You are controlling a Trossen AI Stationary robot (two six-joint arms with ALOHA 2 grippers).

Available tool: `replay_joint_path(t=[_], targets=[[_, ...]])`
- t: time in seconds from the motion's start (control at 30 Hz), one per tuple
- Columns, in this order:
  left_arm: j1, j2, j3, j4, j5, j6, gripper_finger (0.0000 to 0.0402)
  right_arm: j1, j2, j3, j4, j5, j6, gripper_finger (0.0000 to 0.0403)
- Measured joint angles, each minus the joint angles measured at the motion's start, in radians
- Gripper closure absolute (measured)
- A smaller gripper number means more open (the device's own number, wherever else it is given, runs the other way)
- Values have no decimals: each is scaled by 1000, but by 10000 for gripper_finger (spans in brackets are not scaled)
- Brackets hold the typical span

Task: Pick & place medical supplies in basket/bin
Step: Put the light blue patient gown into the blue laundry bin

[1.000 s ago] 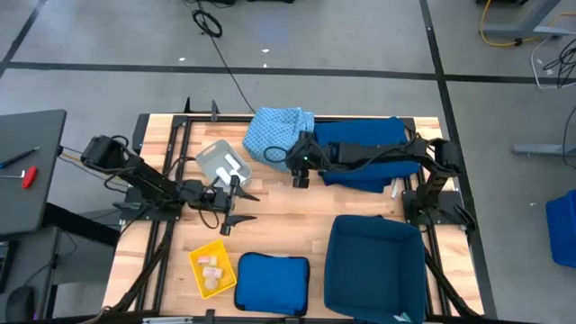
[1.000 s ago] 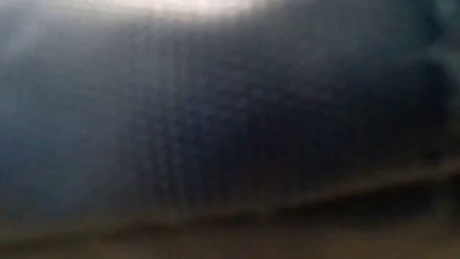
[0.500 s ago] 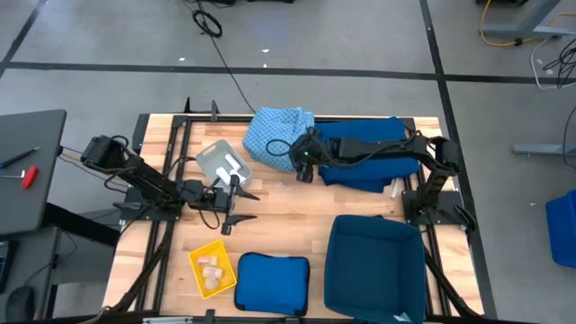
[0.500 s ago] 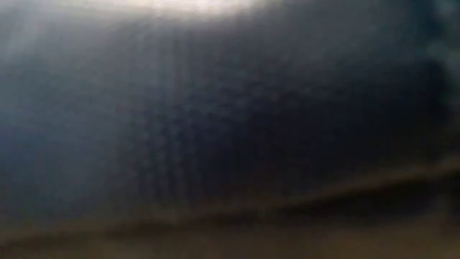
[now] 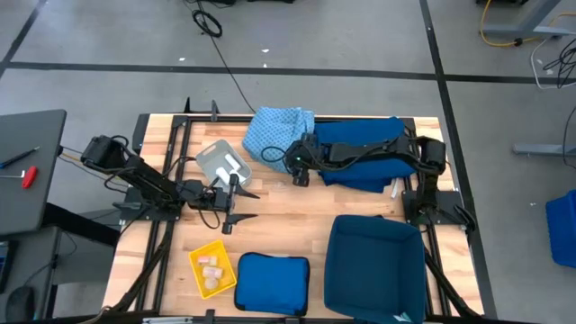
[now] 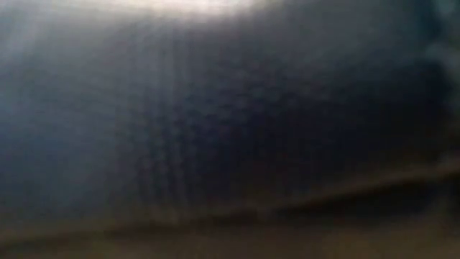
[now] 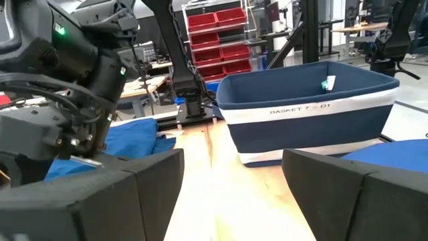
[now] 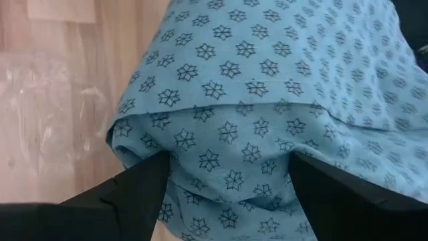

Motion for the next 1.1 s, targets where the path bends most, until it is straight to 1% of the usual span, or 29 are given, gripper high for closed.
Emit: replay_joint_path(t=[0.17, 0.33, 0.43, 0.67, 0.77, 0.83, 0.93, 1.0, 1.1], targets=[[0, 0, 0, 2, 0, 10, 145, -3, 6, 0, 42, 0, -15, 85], [0, 0, 0, 3, 1, 10, 145, -10, 6, 0, 38, -4, -17, 85], [0, 0, 0, 3, 1, 9, 145, -10, 32, 0, 42, -6, -22, 88], [0, 0, 0, 6, 8, 7, 145, -10, 138, 1, 83, -3, -41, 103], [0, 0, 0, 6, 8, 6, 145, -10, 155, 3, 105, 0, -42, 117], [0, 0, 0, 6, 8, 6, 145, -6, 160, 3, 110, 0, -29, 137], [0, 0, 0, 5, 8, 7, 145, 1, 158, 2, 105, 0, -1, 192], [0, 0, 0, 5, 8, 7, 145, 5, 158, 2, 101, -1, 20, 245], [0, 0, 0, 5, 8, 7, 145, 15, 158, 2, 83, 0, 58, 347]])
